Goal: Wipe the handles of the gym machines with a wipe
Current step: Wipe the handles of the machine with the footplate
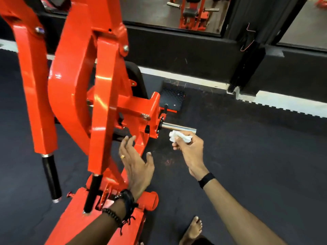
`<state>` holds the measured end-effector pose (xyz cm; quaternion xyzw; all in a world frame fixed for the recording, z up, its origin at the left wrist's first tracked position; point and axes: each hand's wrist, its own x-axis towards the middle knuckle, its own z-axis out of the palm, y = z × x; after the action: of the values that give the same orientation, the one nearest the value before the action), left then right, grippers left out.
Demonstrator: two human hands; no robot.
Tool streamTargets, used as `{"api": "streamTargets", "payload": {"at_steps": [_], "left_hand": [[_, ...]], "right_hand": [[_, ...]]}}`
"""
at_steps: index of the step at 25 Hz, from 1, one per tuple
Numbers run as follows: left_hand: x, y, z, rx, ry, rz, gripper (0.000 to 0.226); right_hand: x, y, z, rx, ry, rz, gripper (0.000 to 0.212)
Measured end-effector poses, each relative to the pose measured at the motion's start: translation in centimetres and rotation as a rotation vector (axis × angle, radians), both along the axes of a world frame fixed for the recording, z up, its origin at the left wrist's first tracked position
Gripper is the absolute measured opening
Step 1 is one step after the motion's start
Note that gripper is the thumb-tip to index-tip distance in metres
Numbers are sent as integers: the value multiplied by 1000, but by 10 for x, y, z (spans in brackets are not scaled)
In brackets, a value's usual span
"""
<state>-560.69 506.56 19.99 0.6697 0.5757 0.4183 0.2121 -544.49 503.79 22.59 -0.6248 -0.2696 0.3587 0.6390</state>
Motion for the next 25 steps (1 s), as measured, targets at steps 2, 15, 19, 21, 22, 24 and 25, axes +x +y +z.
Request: {"api": "streamTargets", "payload": {"at_steps": [2,15,19,21,22,24,25], "left_hand": [[52,0,-3,-56,7,-82,73],[237,139,18,-174,90,-203,80],[262,152,46,-161,-14,-104,73],[273,137,50,-149,-24,-48,70],[278,128,49,-150,-28,-20,69],[290,111,49,-166,-43,39,68],[297,103,51,-174,-51,68,67]], "right_hand": [[48,4,-1,-22,-22,27,18],[225,145,-4,108,-58,113,14],[248,170,12,179,-202,252,11],[262,171,20,197,-200,318,14],[269,168,23,199,-191,364,14],[284,160,31,191,-175,449,15],[291,155,34,190,-168,482,14]]}}
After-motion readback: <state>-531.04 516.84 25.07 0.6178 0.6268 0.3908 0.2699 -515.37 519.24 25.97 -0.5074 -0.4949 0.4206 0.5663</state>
